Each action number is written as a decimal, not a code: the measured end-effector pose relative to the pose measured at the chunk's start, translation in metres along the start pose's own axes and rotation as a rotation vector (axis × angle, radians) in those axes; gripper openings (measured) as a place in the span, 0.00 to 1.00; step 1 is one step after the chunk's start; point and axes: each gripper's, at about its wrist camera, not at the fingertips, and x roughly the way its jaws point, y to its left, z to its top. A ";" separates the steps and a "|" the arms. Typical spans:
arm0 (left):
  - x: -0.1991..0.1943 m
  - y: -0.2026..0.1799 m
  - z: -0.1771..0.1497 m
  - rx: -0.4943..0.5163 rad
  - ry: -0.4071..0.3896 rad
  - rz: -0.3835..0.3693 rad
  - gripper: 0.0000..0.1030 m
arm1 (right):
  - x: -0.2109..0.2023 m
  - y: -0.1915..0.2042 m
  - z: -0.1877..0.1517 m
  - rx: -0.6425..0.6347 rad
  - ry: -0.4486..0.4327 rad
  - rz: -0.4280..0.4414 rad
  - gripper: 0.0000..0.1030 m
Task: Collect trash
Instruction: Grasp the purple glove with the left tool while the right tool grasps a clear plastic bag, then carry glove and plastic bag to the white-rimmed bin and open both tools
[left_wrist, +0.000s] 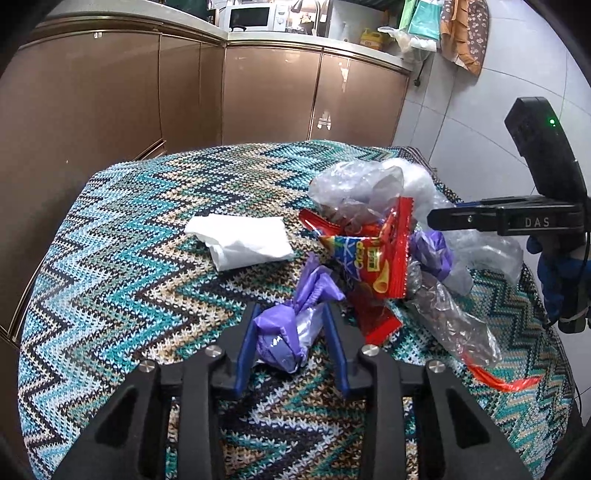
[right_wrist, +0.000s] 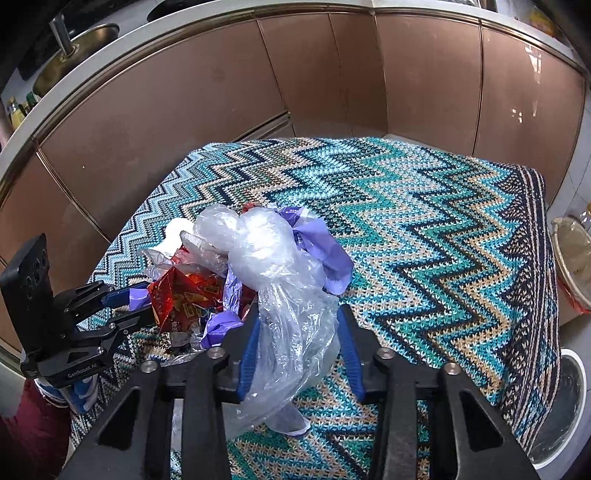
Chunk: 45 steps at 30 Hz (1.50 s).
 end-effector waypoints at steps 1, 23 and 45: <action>0.000 -0.001 0.000 0.001 0.000 0.001 0.32 | -0.001 0.001 0.000 -0.001 -0.003 -0.001 0.31; -0.033 -0.010 -0.020 -0.084 -0.039 0.081 0.22 | -0.109 -0.014 -0.048 0.054 -0.165 -0.048 0.19; -0.083 -0.189 0.043 0.145 -0.127 -0.102 0.21 | -0.214 -0.103 -0.134 0.228 -0.330 -0.092 0.18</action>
